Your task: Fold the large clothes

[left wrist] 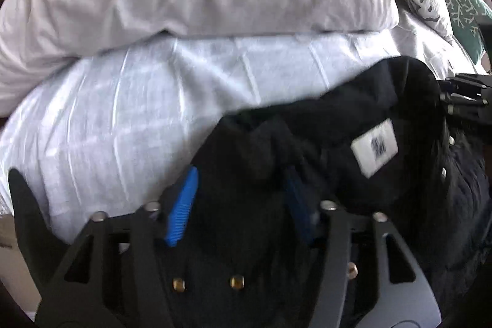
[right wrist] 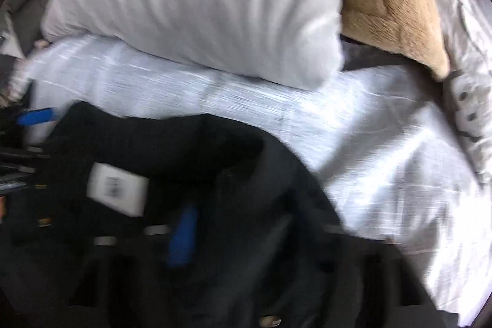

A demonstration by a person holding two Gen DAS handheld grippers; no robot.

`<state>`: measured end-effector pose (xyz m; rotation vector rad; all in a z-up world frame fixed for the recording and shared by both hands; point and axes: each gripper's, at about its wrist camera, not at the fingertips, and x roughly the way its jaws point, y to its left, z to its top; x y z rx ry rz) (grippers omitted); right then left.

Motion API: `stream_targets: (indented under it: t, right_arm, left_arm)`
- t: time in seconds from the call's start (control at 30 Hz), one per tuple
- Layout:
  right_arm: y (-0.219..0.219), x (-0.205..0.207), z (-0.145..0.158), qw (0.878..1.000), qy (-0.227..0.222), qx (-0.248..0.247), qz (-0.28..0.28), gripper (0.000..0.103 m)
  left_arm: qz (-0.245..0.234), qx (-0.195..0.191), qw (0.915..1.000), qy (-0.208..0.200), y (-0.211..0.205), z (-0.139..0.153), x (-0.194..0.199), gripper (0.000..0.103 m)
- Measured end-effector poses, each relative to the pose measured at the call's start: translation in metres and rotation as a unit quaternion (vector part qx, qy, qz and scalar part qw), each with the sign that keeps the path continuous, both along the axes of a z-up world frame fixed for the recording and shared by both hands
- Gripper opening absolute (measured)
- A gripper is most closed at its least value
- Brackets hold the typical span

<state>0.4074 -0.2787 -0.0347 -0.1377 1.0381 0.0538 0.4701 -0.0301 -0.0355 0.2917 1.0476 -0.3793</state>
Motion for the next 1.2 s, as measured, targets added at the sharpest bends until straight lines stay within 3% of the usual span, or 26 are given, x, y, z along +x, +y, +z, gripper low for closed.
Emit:
stream_targets:
  t: [0.07, 0.13, 0.23, 0.27, 0.37, 0.4, 0.43, 0.47, 0.53, 0.63, 0.73, 0.83, 0.87, 0.9, 0.93, 1.0, 1.03, 1.07, 1.13, 1.2]
  right_arm:
    - [-0.010, -0.004, 0.002, 0.999, -0.007, 0.024, -0.029, 0.013]
    - [-0.015, -0.012, 0.006, 0.998, -0.011, 0.031, -0.060, 0.010]
    - [-0.002, -0.024, 0.015, 0.998, -0.033, 0.008, -0.054, 0.009]
    - [0.001, -0.028, 0.019, 0.998, -0.041, 0.001, -0.051, 0.009]
    - [0.009, -0.039, 0.034, 0.997, -0.063, -0.015, -0.044, 0.009]
    - [0.013, -0.042, 0.038, 0.997, -0.069, -0.023, -0.041, 0.009]
    - [0.013, -0.042, 0.039, 0.996, -0.071, -0.030, -0.039, 0.008]
    - [0.015, -0.043, 0.039, 0.996, -0.072, -0.036, -0.038, 0.008]
    - [0.007, -0.041, 0.036, 0.997, -0.062, -0.037, -0.038, 0.008]
    - [-0.012, -0.039, 0.025, 0.997, -0.041, -0.032, -0.048, 0.008]
    - [-0.031, -0.034, 0.014, 0.997, -0.020, 0.012, -0.072, 0.008]
    - [-0.038, -0.028, 0.012, 0.994, -0.019, 0.055, -0.089, 0.008]
    - [-0.039, -0.025, 0.012, 0.993, -0.022, 0.059, -0.095, 0.008]
    - [-0.039, -0.023, 0.013, 0.992, -0.026, 0.060, -0.103, 0.008]
    - [-0.040, -0.020, 0.012, 0.991, -0.028, 0.058, -0.114, 0.008]
    - [-0.040, -0.015, 0.008, 0.991, -0.021, 0.059, -0.121, 0.008]
    - [-0.040, -0.015, 0.007, 0.991, -0.021, 0.058, -0.116, 0.008]
    - [-0.038, -0.015, 0.007, 0.992, -0.022, 0.055, -0.108, 0.008]
    - [-0.034, -0.018, 0.008, 0.995, -0.027, 0.041, -0.086, 0.009]
    - [-0.032, -0.020, 0.008, 0.996, -0.029, 0.035, -0.076, 0.009]
  left_arm:
    - [-0.004, -0.014, 0.9999, 0.004, 0.009, 0.006, -0.008, 0.057]
    - [-0.014, -0.029, 0.9993, -0.017, 0.012, 0.017, -0.017, 0.060]
    - [-0.037, -0.041, 0.9977, -0.039, -0.003, 0.027, -0.019, 0.077]
    - [-0.043, -0.039, 0.9974, -0.041, -0.009, 0.028, -0.017, 0.077]
    - [-0.048, 0.028, 0.9976, -0.042, -0.040, 0.014, -0.005, 0.076]
    - [-0.043, 0.053, 0.9972, -0.032, -0.043, 0.006, 0.000, 0.073]
    - [-0.028, 0.085, 0.9959, -0.013, -0.045, -0.006, 0.006, 0.061]
    - [-0.020, 0.081, 0.9965, 0.006, -0.042, -0.011, 0.008, 0.042]
    - [0.006, 0.035, 0.9988, 0.034, -0.028, -0.014, 0.006, 0.016]
    - [0.021, -0.029, 0.9989, -0.029, -0.006, 0.004, -0.015, 0.011]
    - [0.033, -0.104, 0.9892, -0.098, 0.016, 0.021, -0.033, 0.011]
    - [0.042, -0.105, 0.9746, -0.193, 0.010, 0.026, -0.051, 0.011]
    - [0.046, -0.100, 0.9729, -0.203, 0.006, 0.021, -0.051, 0.011]
    - [0.046, -0.090, 0.9769, -0.188, 0.003, 0.009, -0.044, 0.011]
    - [0.045, -0.091, 0.9837, -0.148, 0.003, -0.004, -0.034, 0.012]
    - [0.046, -0.118, 0.9858, -0.111, 0.012, -0.010, -0.028, 0.019]
    - [0.042, -0.137, 0.9834, -0.112, 0.020, -0.004, -0.031, 0.028]
    - [0.038, -0.140, 0.9826, -0.116, 0.023, 0.001, -0.035, 0.046]
    - [0.018, -0.147, 0.9796, -0.137, 0.028, 0.017, -0.042, 0.070]
    - [0.008, -0.138, 0.9791, -0.150, 0.028, 0.029, -0.039, 0.071]
